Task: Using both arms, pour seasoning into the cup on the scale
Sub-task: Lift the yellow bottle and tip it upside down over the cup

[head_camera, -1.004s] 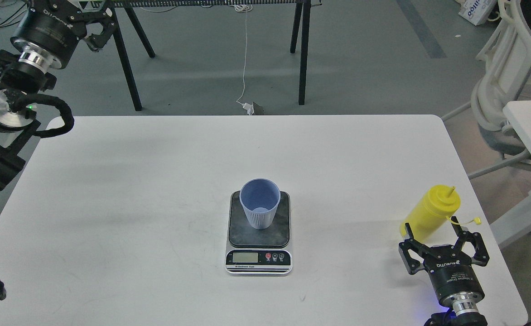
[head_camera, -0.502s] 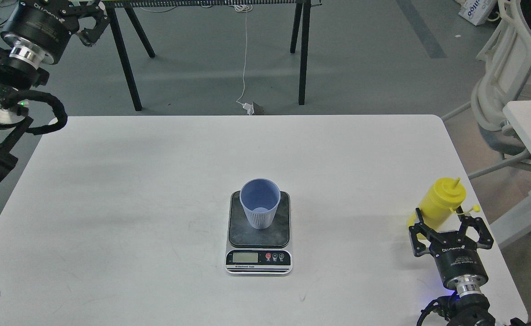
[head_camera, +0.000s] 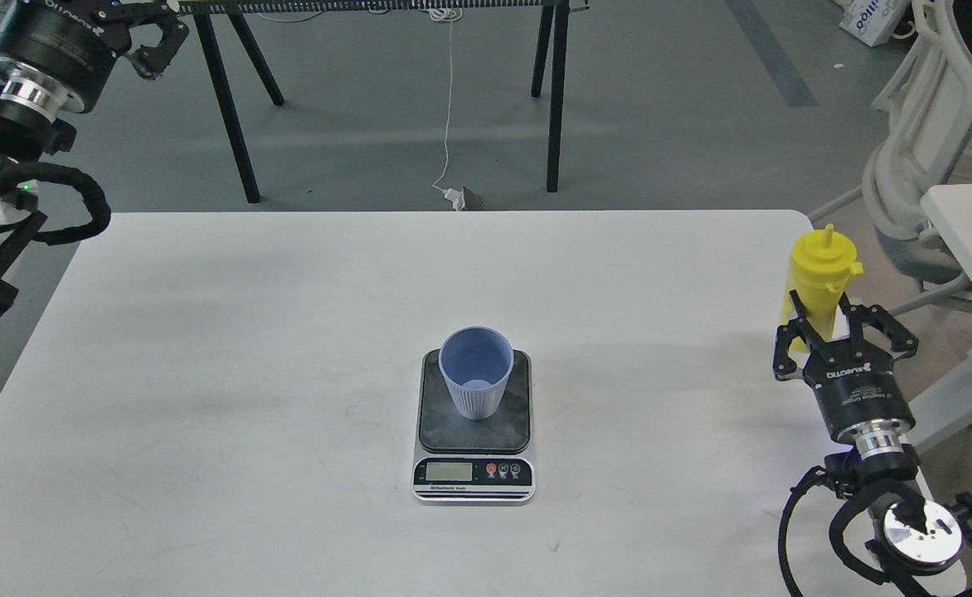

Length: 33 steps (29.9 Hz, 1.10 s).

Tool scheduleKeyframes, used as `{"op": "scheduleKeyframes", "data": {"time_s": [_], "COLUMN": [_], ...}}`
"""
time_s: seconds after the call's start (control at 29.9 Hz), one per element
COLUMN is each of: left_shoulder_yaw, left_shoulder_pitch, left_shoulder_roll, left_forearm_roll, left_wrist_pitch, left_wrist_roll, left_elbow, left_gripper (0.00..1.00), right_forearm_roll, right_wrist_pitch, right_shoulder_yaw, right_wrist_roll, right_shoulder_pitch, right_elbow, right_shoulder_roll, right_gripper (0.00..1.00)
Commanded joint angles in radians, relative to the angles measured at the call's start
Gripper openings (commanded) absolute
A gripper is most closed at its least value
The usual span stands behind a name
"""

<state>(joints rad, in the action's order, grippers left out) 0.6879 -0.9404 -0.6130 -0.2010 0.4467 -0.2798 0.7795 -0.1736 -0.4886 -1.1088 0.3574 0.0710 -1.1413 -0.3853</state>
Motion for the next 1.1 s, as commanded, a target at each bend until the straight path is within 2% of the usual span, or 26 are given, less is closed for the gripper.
{"op": "scheduleKeyframes", "data": {"time_s": [0.0,0.13,0.3,0.4,0.77,0.97,1.07], "left_shoulder_yaw": [0.004,0.012,0.01,0.01,0.012,0.013,0.013], "left_shoulder_pitch": [0.0,0.002,0.009,0.012,0.023,0.025,0.025], "left_shoulder_roll": [-0.008,-0.017,-0.017,-0.016,-0.014,-0.016,-0.017], "left_forearm_roll": [0.0,0.0,0.0,0.0,-0.002,-0.003,-0.003], "left_wrist_pitch": [0.001,-0.003,-0.016,-0.036,-0.028,-0.029,-0.031], "left_wrist_roll": [-0.001,-0.001,0.002,0.002,0.001,-0.001,0.001], "left_elbow": [0.004,0.021,0.021,0.021,0.02,0.021,0.021], "left_gripper": [1.0,1.0,1.0,1.0,1.0,1.0,1.0], "right_forearm_roll": [0.153,0.392,0.577,0.664,1.066,1.221,1.278], "right_wrist_pitch": [0.0,0.0,0.0,0.09,0.363,0.473,0.486], "right_shoulder_yaw": [-0.005,-0.008,0.076,0.197,0.733,0.935,1.02], "right_wrist_roll": [0.0,0.0,0.0,0.0,0.02,0.023,0.023], "right_shoulder_pitch": [0.053,0.153,0.298,0.424,0.877,1.067,1.124], "right_elbow": [-0.102,-0.182,-0.201,-0.201,-0.196,-0.172,-0.173], "right_shoulder_roll": [-0.101,-0.17,-0.173,-0.181,-0.208,-0.198,-0.191], "right_gripper": [0.36,0.35,0.33,0.33,0.32,0.32,0.32]}}
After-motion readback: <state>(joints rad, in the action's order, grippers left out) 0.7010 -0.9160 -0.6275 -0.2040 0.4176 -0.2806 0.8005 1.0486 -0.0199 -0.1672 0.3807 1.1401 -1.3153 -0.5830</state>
